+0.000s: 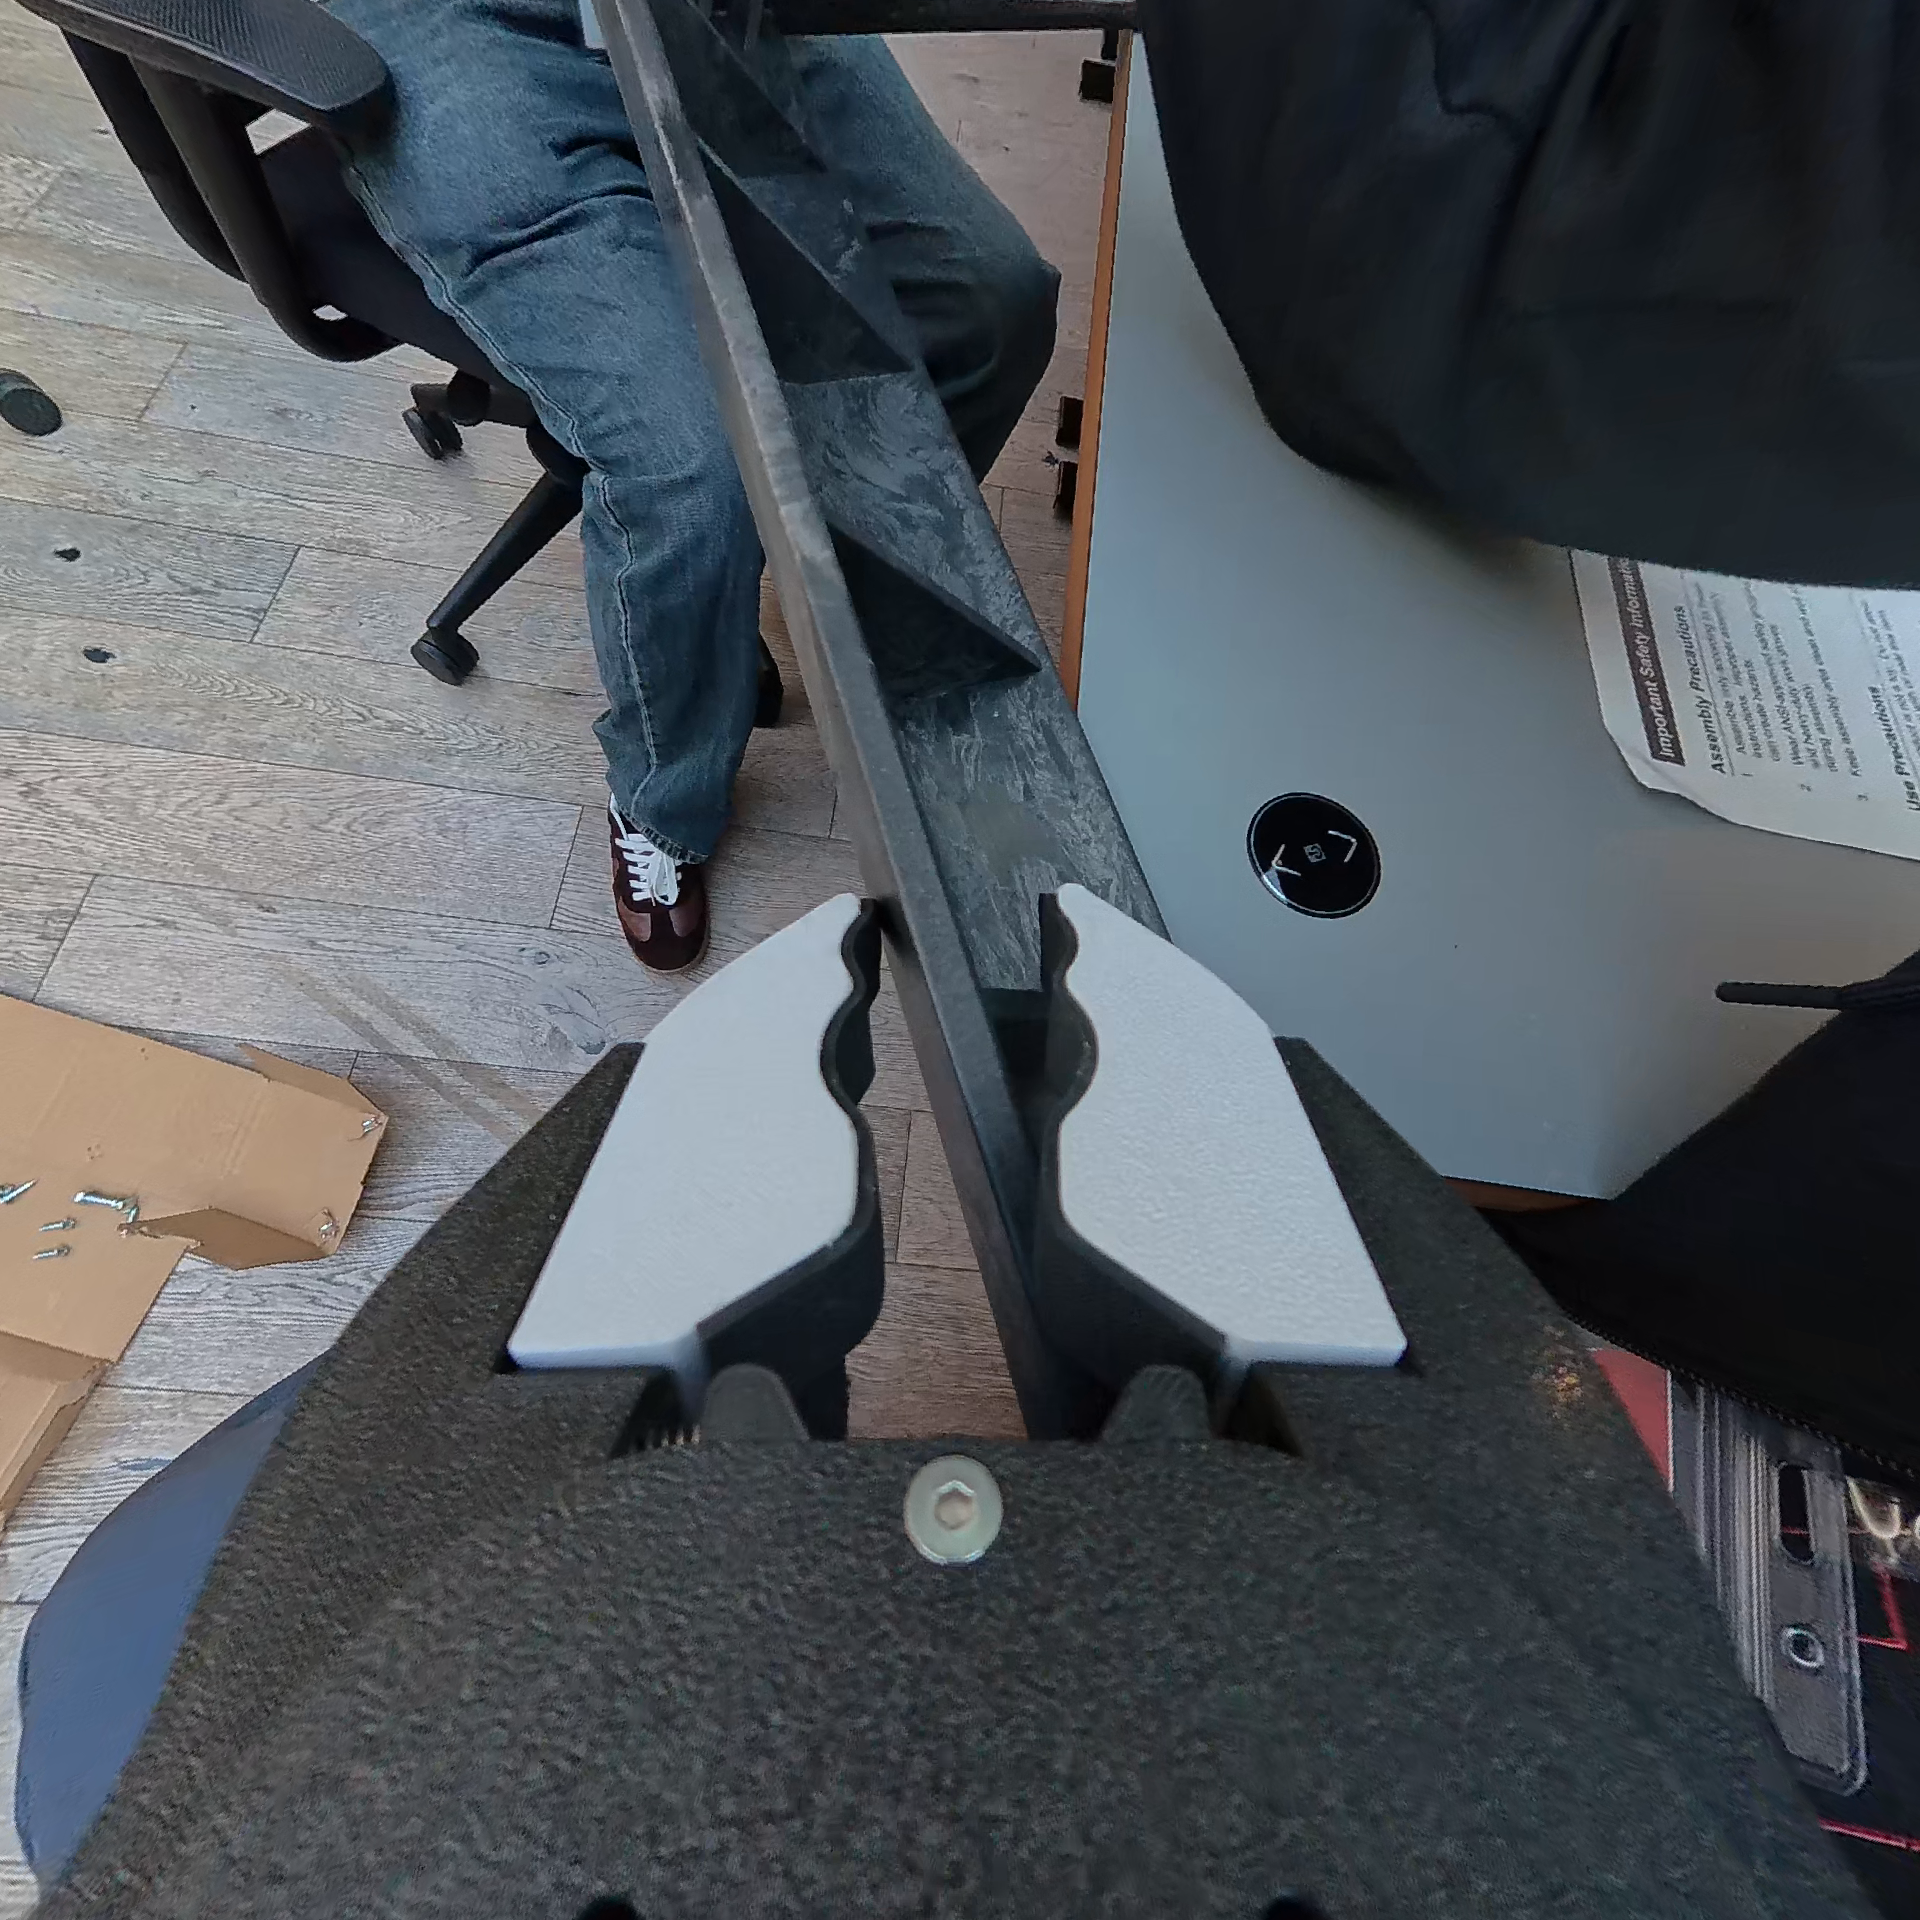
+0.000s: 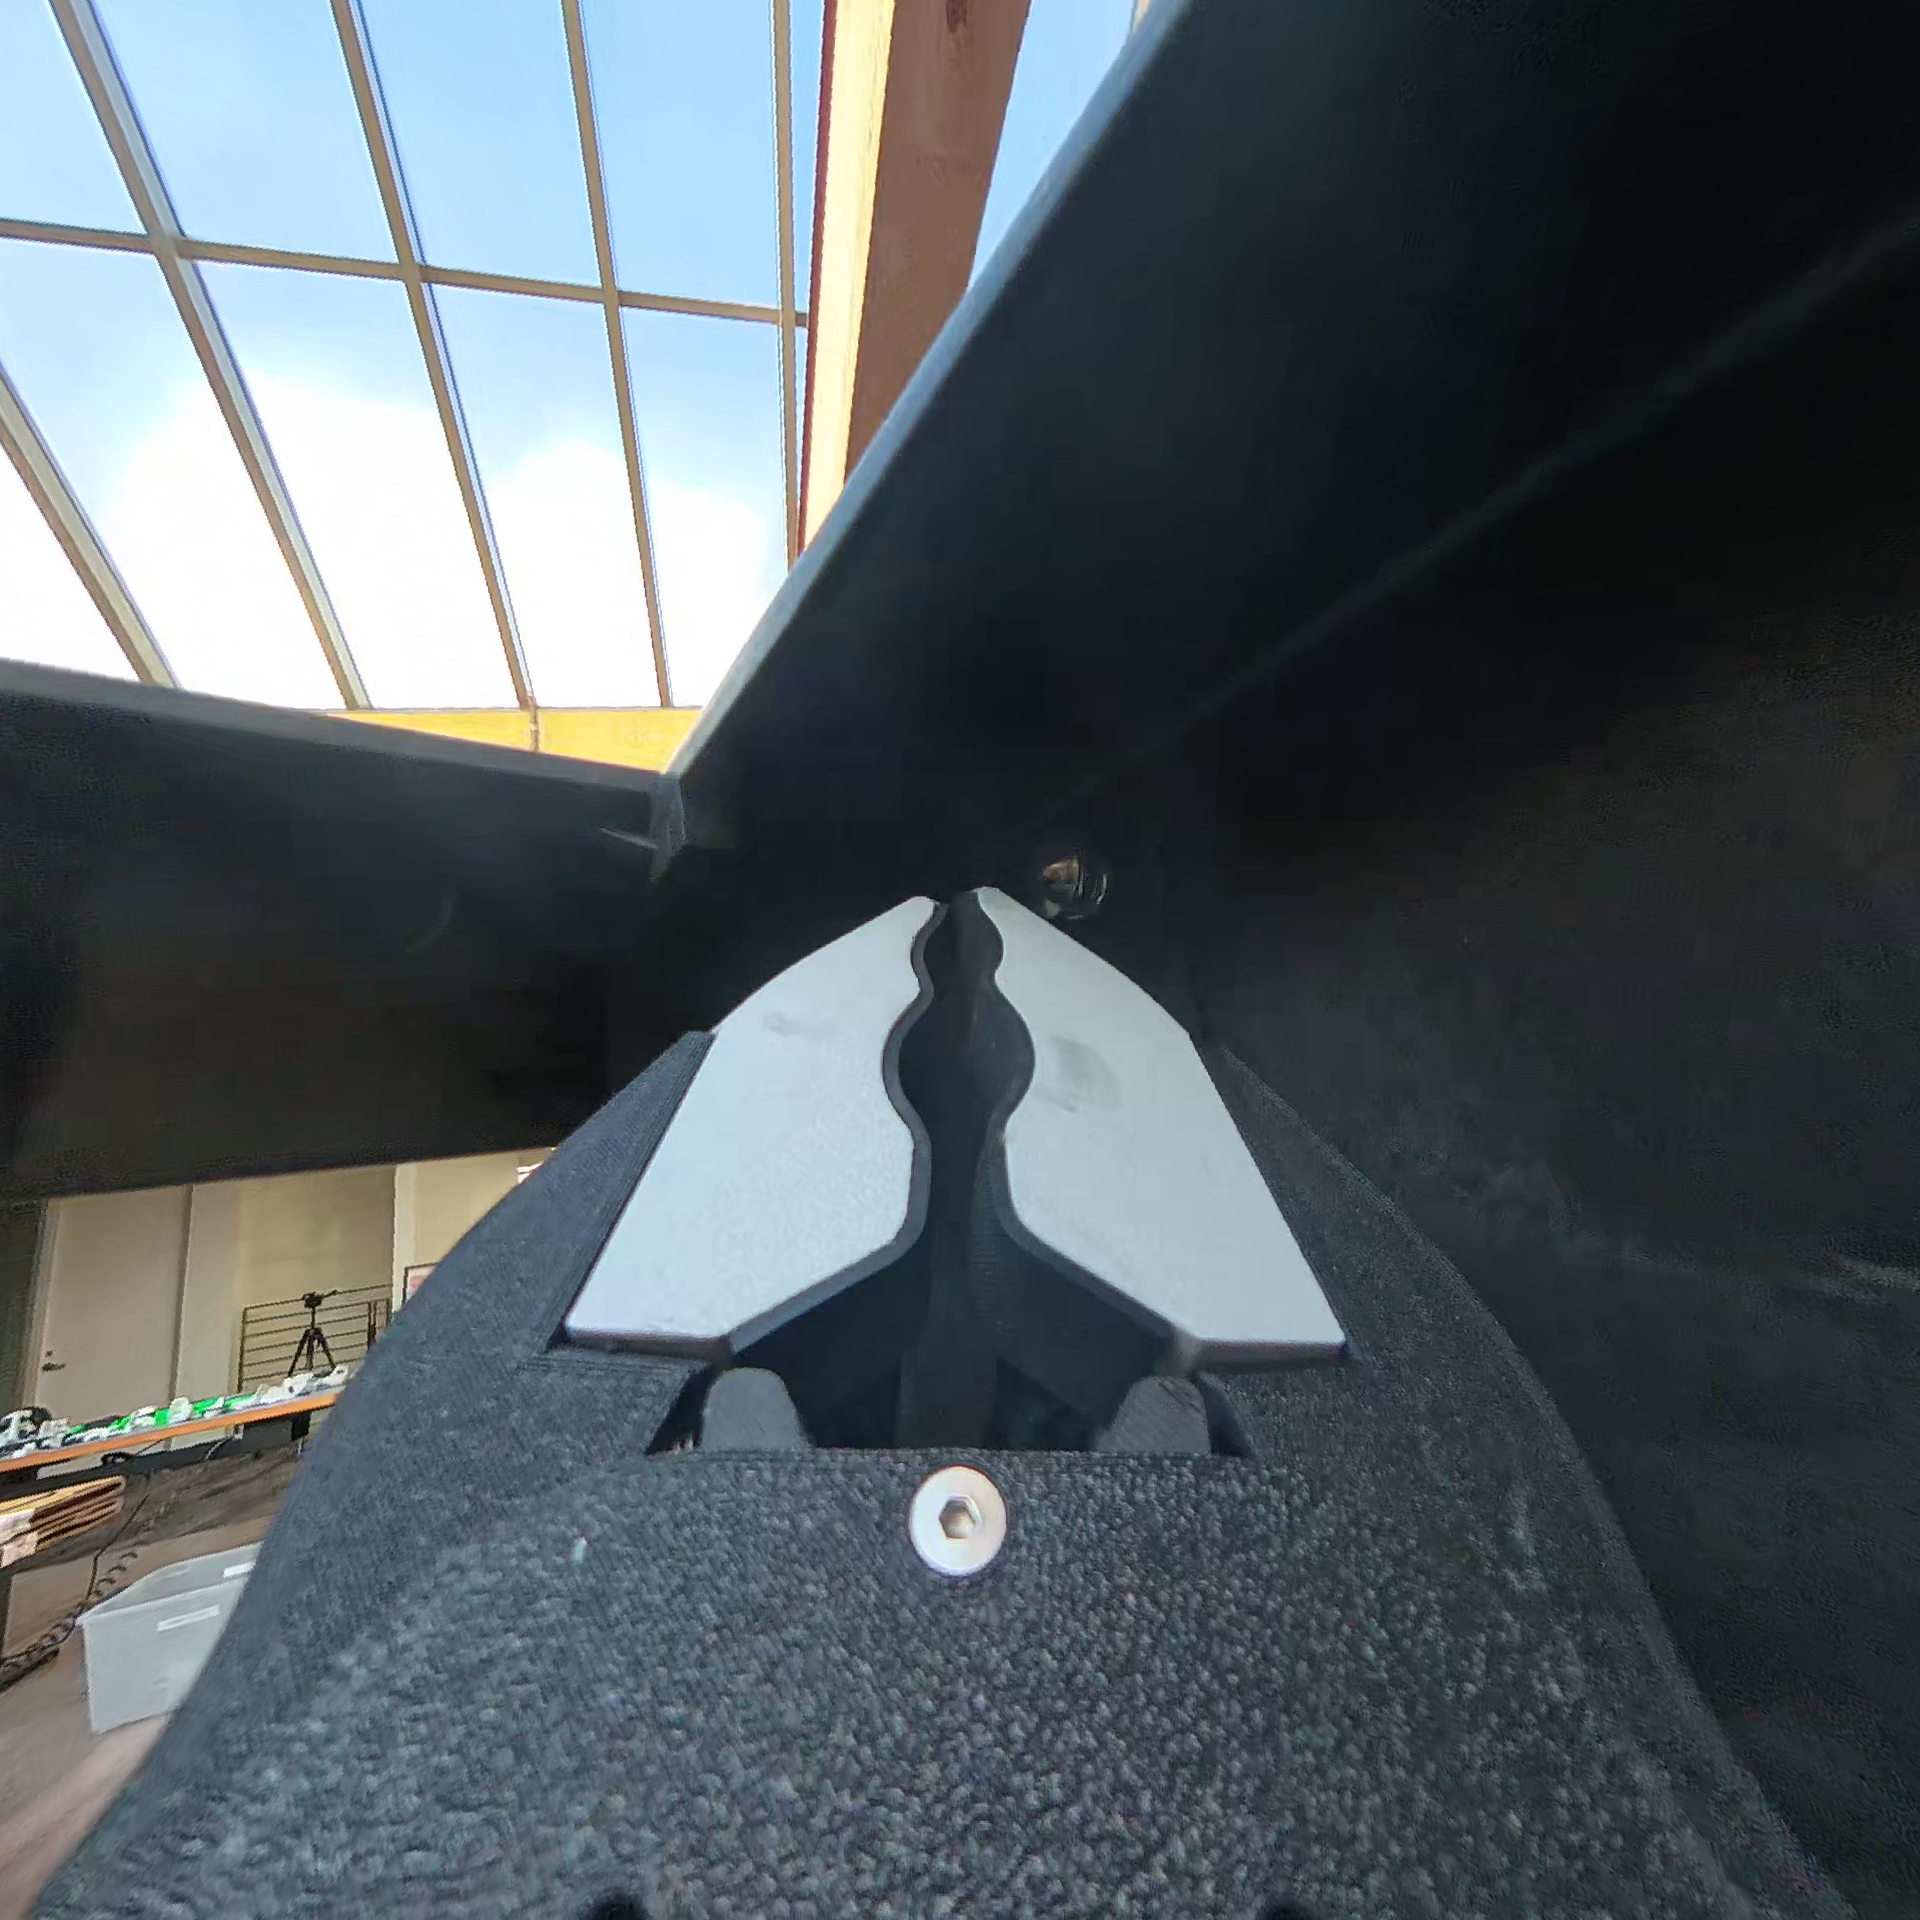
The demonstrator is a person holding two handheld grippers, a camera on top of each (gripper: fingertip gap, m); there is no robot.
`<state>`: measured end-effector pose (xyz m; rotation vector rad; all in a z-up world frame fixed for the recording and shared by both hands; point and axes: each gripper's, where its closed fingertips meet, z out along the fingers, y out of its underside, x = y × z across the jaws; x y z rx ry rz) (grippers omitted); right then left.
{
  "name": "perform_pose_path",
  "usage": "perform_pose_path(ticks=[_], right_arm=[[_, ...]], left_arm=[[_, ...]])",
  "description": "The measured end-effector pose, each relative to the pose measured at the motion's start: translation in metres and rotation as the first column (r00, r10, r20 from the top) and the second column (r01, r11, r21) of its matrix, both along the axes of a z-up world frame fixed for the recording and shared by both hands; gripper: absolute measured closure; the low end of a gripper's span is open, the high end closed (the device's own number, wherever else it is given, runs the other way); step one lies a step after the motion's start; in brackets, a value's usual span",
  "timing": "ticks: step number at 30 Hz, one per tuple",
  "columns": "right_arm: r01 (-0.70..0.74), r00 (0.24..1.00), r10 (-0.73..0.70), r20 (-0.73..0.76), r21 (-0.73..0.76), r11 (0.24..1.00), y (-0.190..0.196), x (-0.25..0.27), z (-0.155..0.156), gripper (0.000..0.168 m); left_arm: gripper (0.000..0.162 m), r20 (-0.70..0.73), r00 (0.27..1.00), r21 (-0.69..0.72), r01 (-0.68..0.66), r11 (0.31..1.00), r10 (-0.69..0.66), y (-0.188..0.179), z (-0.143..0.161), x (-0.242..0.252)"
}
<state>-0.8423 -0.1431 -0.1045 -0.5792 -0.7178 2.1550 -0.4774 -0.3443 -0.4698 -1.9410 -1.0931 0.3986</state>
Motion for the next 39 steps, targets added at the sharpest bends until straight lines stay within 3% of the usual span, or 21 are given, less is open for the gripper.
perform_pose_path(ticks=[8,11,16,20,24,27,31,39], right_arm=[[0.010,0.954,0.012,0.301,-0.070,0.998,0.022,-0.016,0.000,0.168],[-0.022,0.983,0.033,0.180,-0.060,0.998,0.021,-0.002,0.006,0.168],[-0.131,0.989,0.107,0.097,0.287,0.949,-0.044,0.010,-0.003,0.168],[-0.129,0.963,0.009,0.270,0.429,0.894,-0.071,-0.022,-0.038,0.168],[-0.132,0.937,0.008,0.350,0.333,0.934,-0.069,-0.036,-0.042,0.168],[-0.127,0.952,0.022,0.305,0.329,0.936,-0.072,-0.029,-0.035,0.168],[-0.135,0.966,0.092,0.240,0.166,0.977,-0.059,-0.015,-0.010,0.168],[-0.079,0.945,0.003,0.328,0.219,0.972,-0.064,-0.037,0.004,0.168]], left_arm=[[0.133,0.002,1.000,-0.007,-0.001,1.000,0.001,0.000,-0.001,0.000],[0.133,0.000,1.000,-0.017,-0.001,1.000,0.001,0.000,-0.001,0.000],[0.133,-0.001,1.000,-0.017,-0.001,1.000,0.001,0.000,-0.001,0.000],[0.133,-0.002,1.000,-0.018,-0.001,1.000,0.001,0.000,-0.001,-0.001],[0.133,-0.002,1.000,-0.019,-0.001,1.000,0.001,0.000,-0.001,-0.001],[0.133,-0.002,1.000,-0.014,-0.003,1.000,0.003,0.000,-0.001,0.000],[0.134,-0.004,1.000,-0.021,-0.002,1.000,0.002,0.000,0.000,0.000],[0.134,-0.014,1.000,-0.051,0.001,0.999,-0.002,0.000,-0.001,-0.001]])
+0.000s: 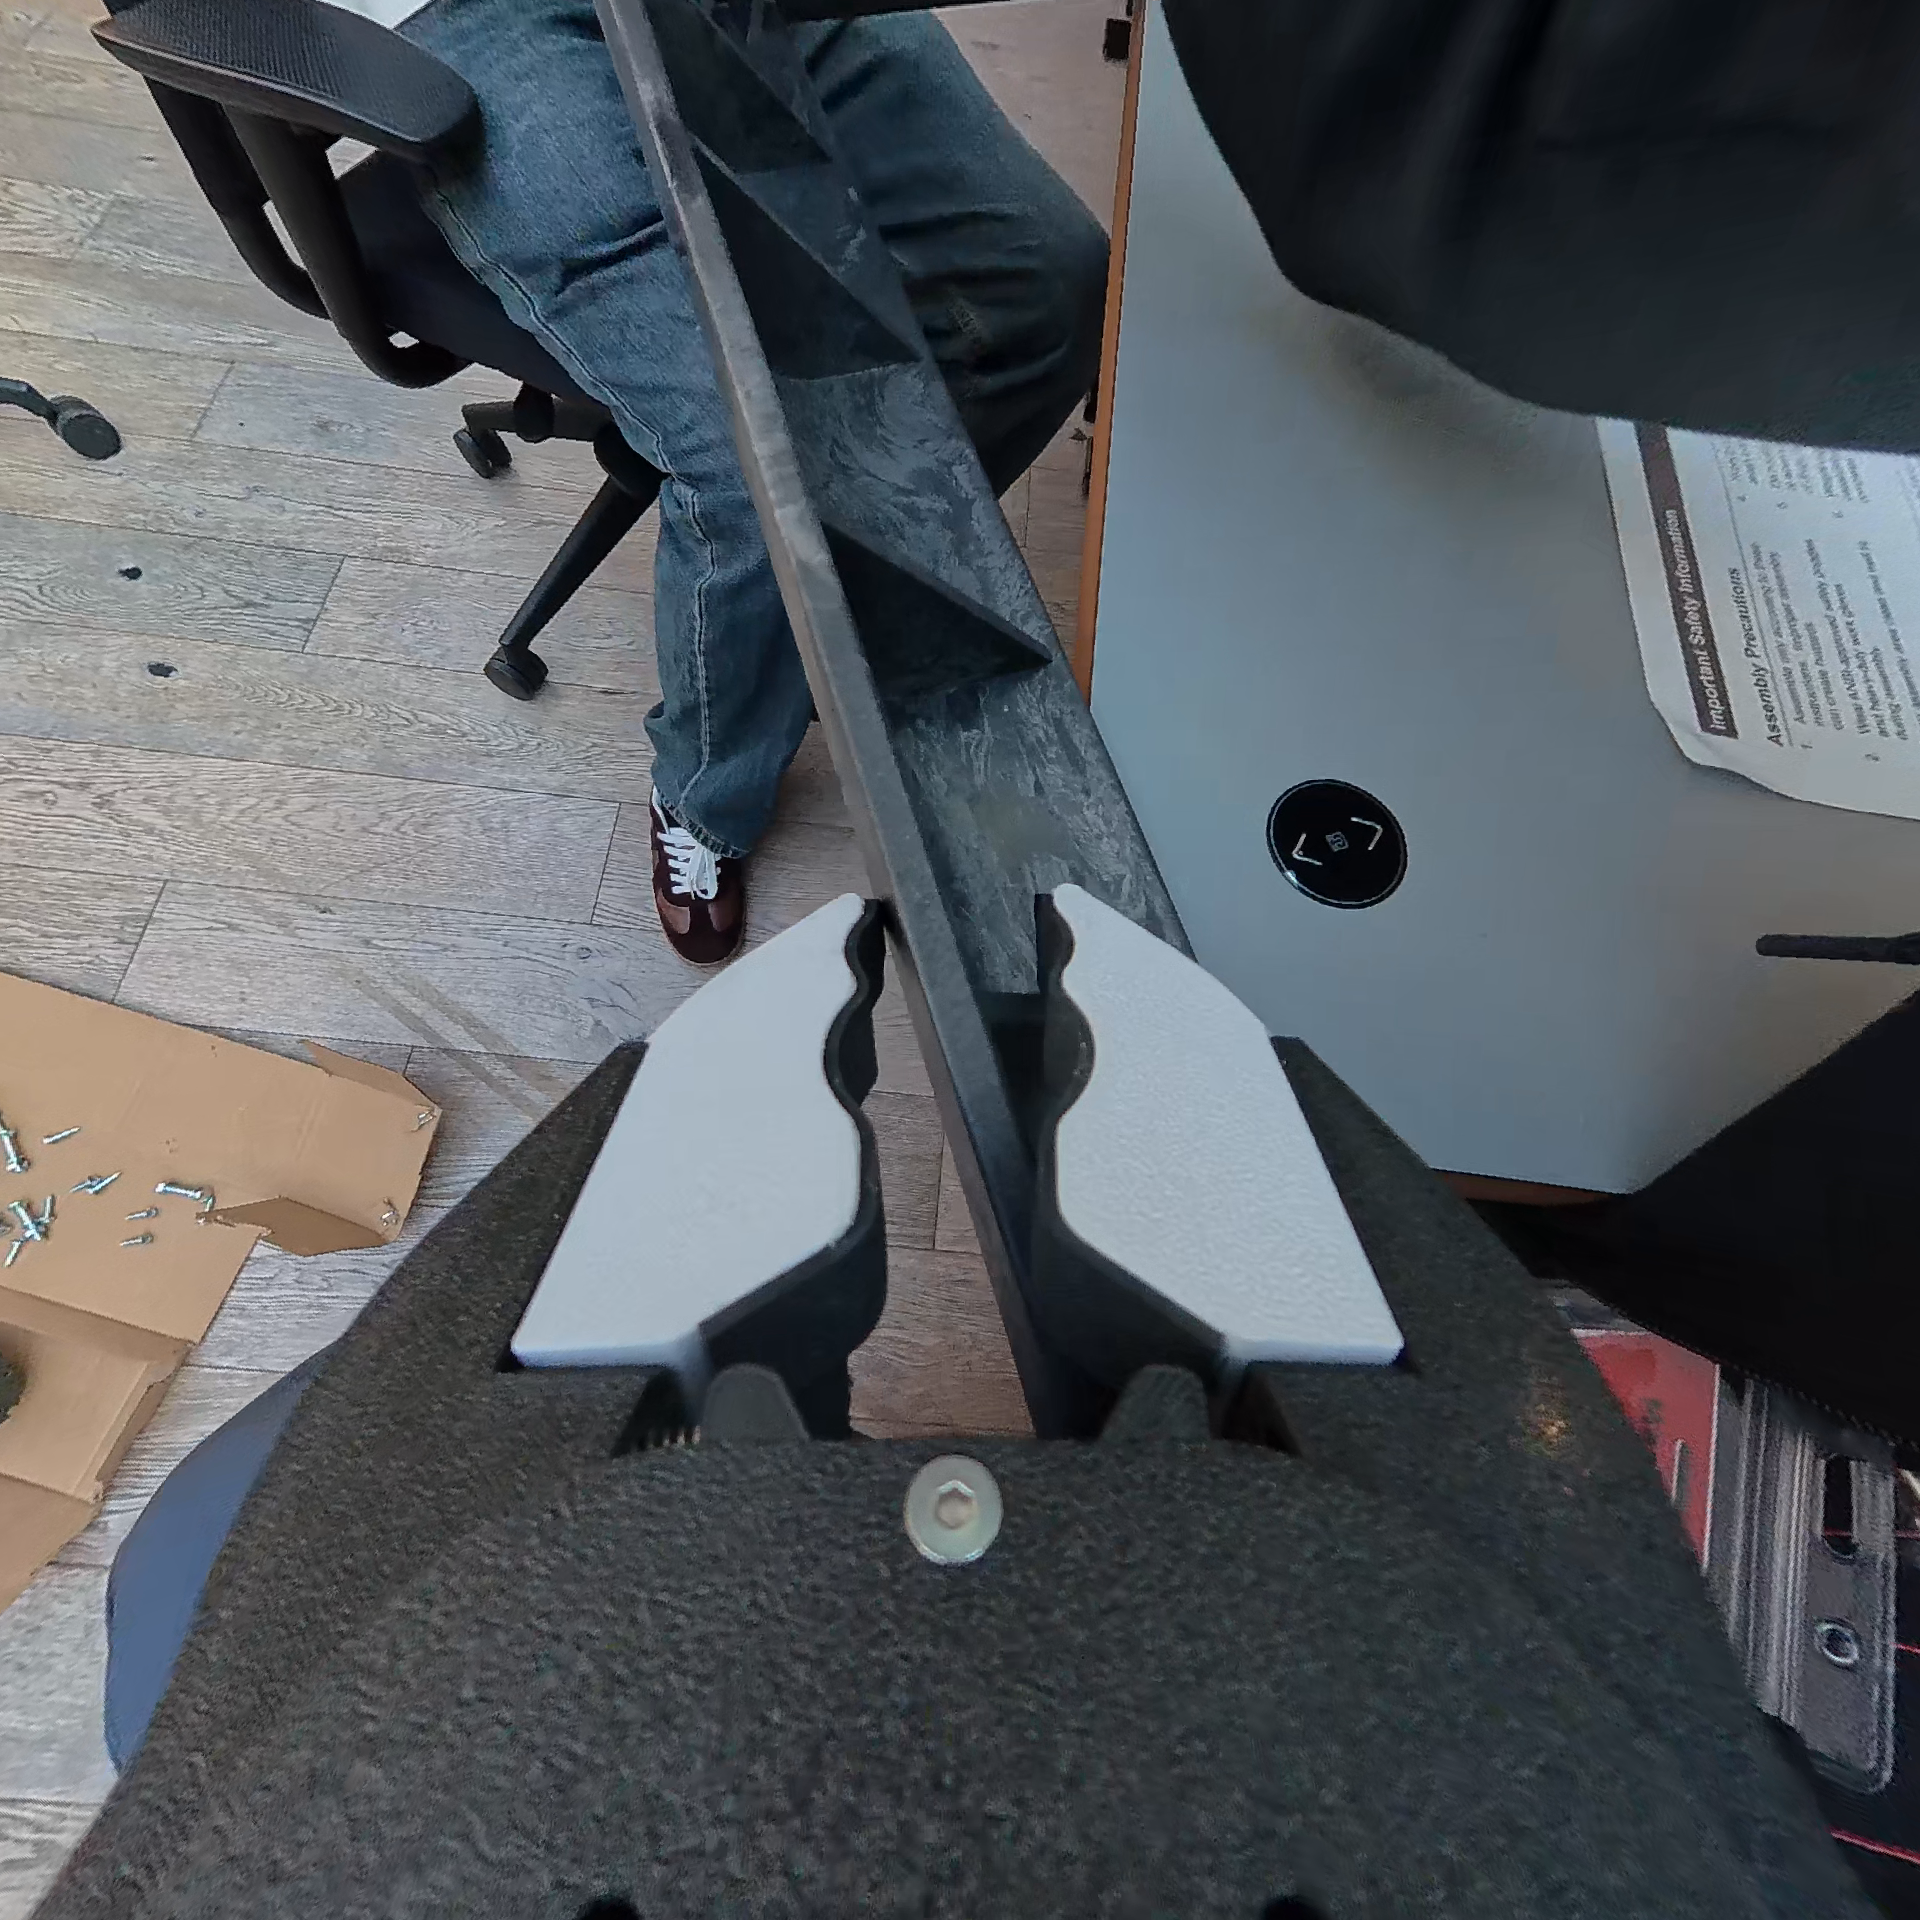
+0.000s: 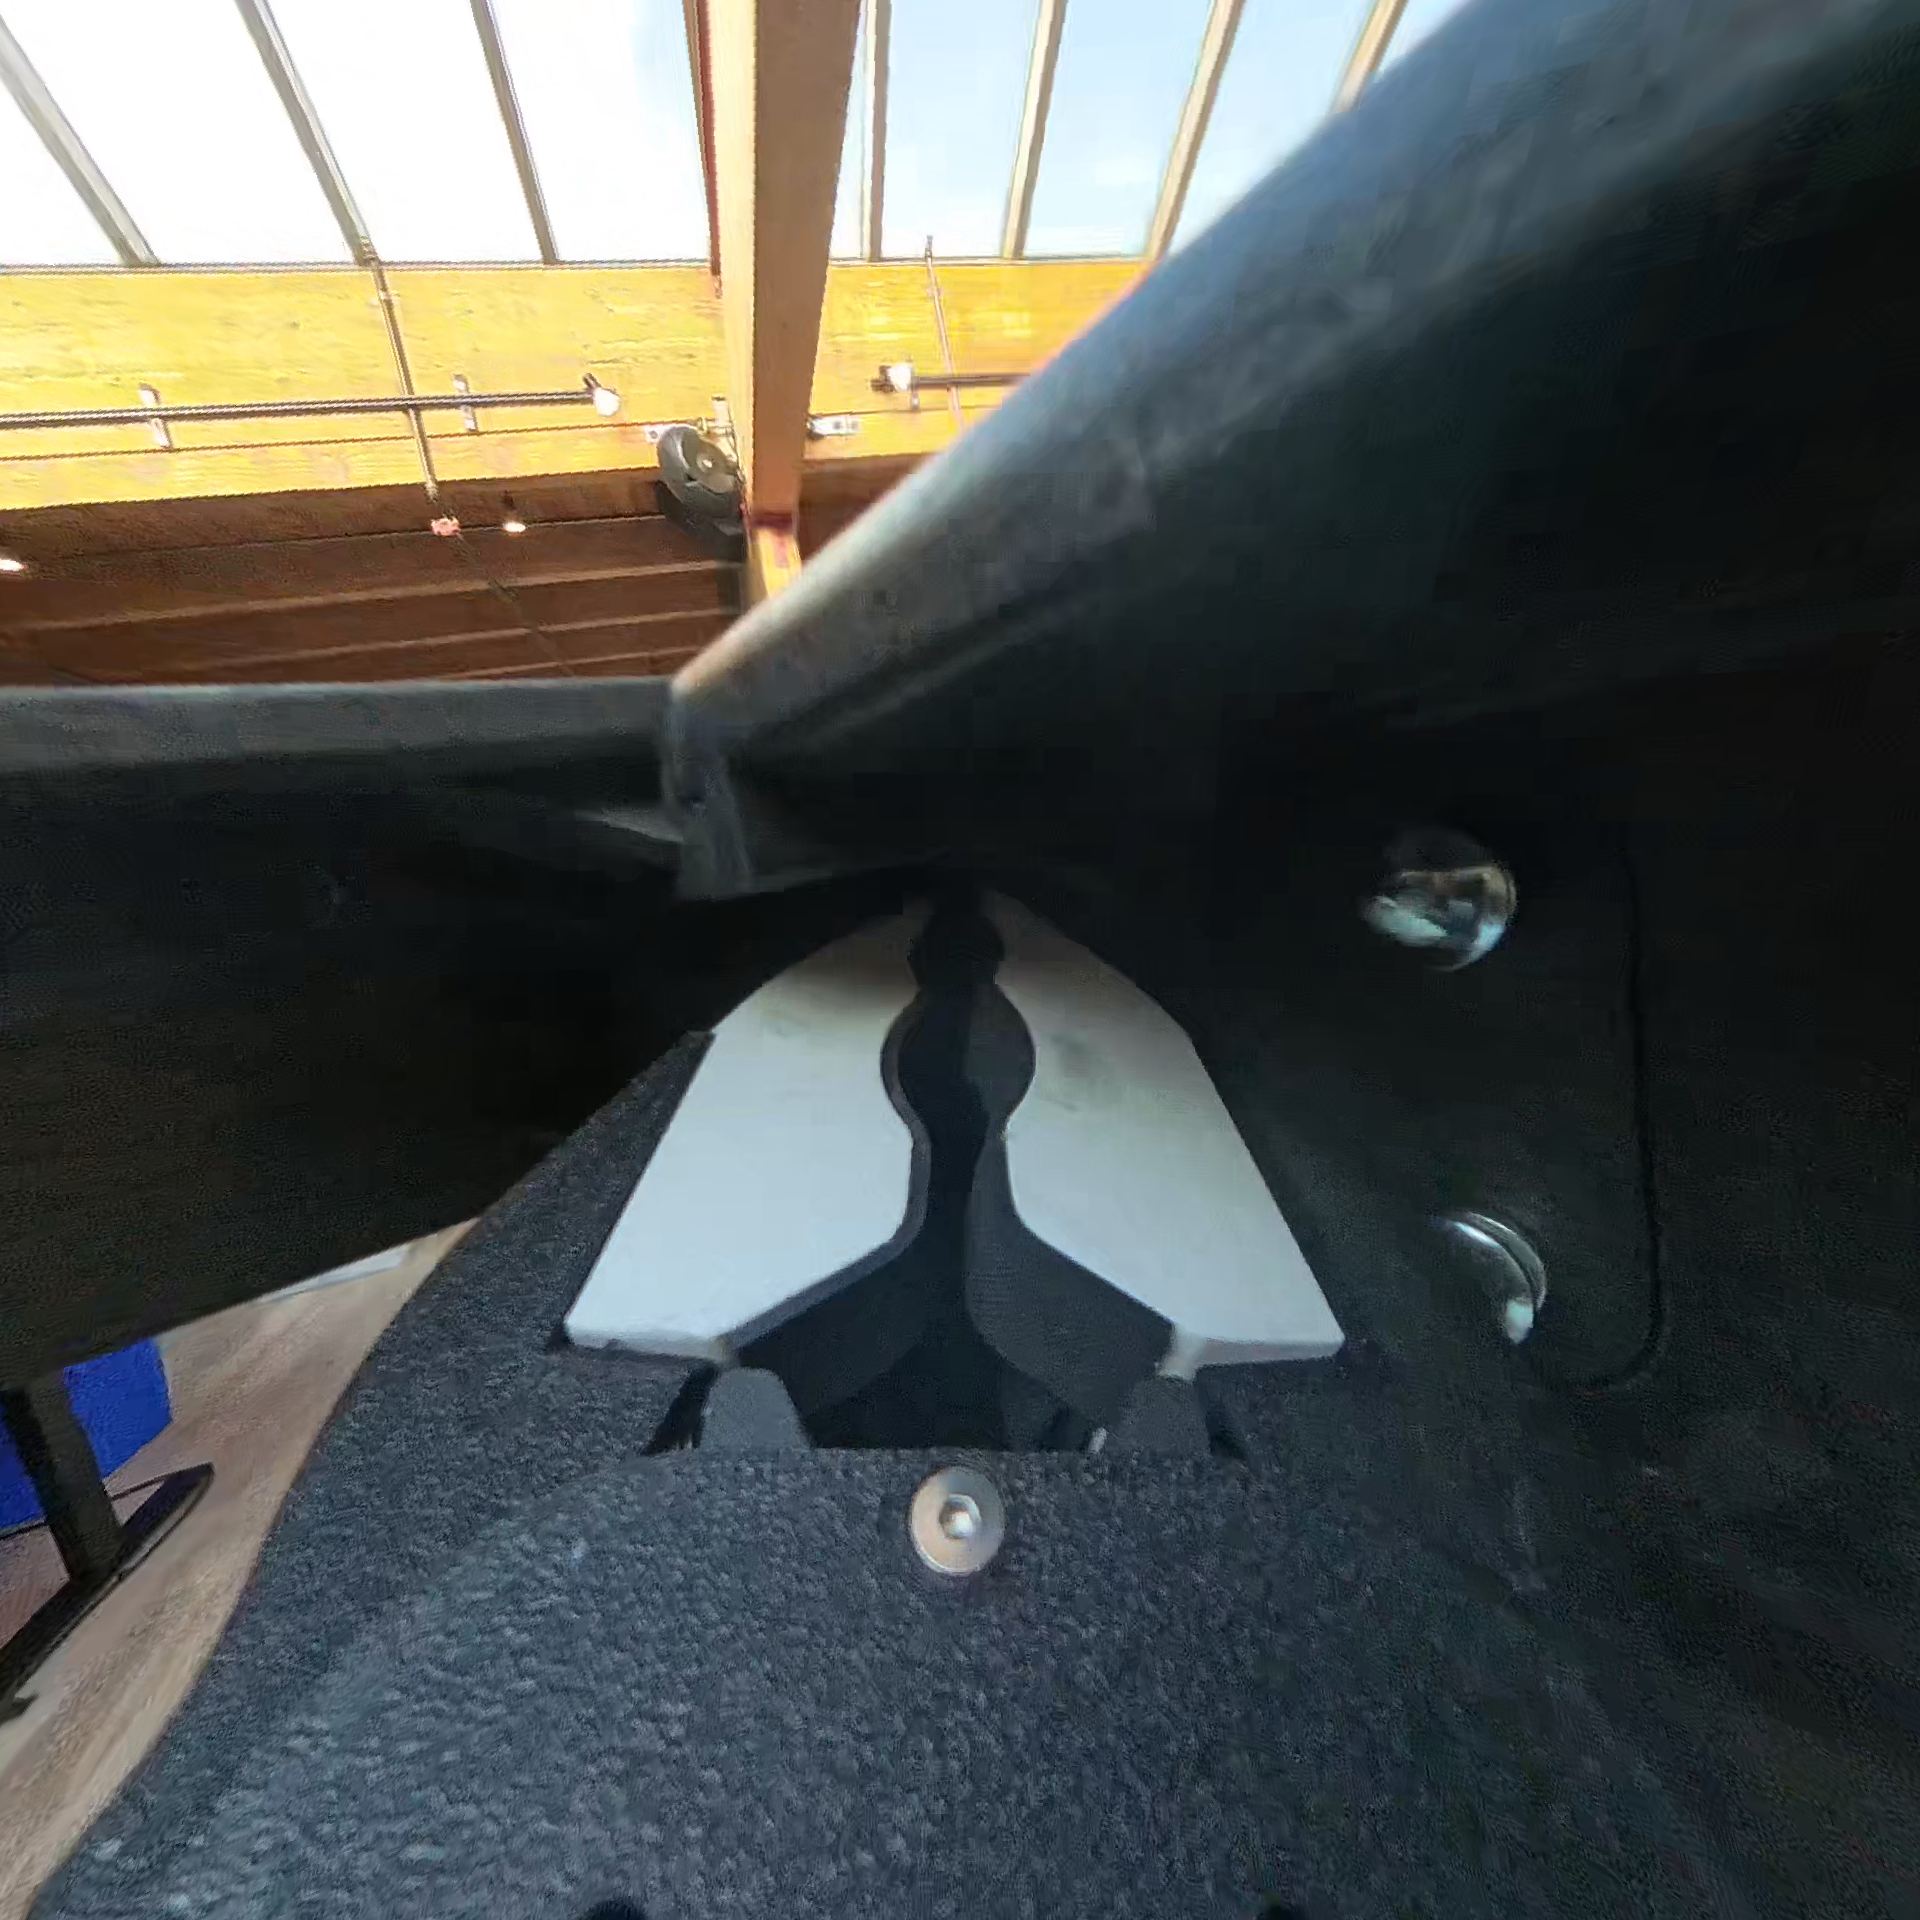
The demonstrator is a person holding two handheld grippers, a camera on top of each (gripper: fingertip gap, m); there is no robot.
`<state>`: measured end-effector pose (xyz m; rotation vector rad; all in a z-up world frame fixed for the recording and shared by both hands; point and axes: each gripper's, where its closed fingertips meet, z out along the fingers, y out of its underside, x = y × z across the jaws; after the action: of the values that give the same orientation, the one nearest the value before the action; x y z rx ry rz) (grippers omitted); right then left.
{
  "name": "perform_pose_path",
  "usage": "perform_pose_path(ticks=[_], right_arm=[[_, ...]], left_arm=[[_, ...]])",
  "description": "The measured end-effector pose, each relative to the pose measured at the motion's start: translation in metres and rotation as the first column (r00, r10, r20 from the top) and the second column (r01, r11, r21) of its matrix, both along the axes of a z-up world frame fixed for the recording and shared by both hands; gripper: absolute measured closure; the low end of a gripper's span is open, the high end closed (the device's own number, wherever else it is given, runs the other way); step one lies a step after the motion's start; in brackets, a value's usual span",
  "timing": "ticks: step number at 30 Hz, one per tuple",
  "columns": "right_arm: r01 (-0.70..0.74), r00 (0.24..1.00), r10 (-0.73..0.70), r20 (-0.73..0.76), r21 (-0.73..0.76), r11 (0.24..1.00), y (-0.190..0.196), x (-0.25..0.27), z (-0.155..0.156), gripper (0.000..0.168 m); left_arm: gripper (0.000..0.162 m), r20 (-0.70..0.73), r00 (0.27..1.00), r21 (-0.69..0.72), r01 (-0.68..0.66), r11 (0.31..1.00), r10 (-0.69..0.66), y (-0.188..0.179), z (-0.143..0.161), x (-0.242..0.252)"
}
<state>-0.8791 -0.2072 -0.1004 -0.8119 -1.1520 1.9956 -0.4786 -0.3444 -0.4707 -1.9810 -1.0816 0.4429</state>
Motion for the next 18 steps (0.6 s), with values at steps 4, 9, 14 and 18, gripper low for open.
perform_pose_path(ticks=[4,9,14,18], right_arm=[[-0.003,0.999,0.004,-0.054,0.025,1.000,-0.003,0.016,-0.007,0.168],[-0.054,0.990,0.046,-0.136,-0.054,0.997,0.022,0.036,-0.009,0.168],[0.003,0.999,-0.009,-0.049,-0.115,0.993,0.055,0.020,-0.010,0.168],[-0.129,0.992,0.126,-0.028,-0.257,0.958,0.075,0.012,-0.012,0.168]], left_arm=[[0.134,-0.007,1.000,-0.013,0.002,1.000,-0.003,0.000,-0.001,-0.001],[0.134,-0.011,1.000,-0.024,0.004,1.000,-0.004,0.000,-0.001,-0.001],[0.135,-0.012,1.000,-0.029,0.001,1.000,-0.002,0.000,-0.001,-0.001],[0.135,-0.015,1.000,-0.040,0.001,0.999,-0.001,0.000,-0.001,-0.001]])
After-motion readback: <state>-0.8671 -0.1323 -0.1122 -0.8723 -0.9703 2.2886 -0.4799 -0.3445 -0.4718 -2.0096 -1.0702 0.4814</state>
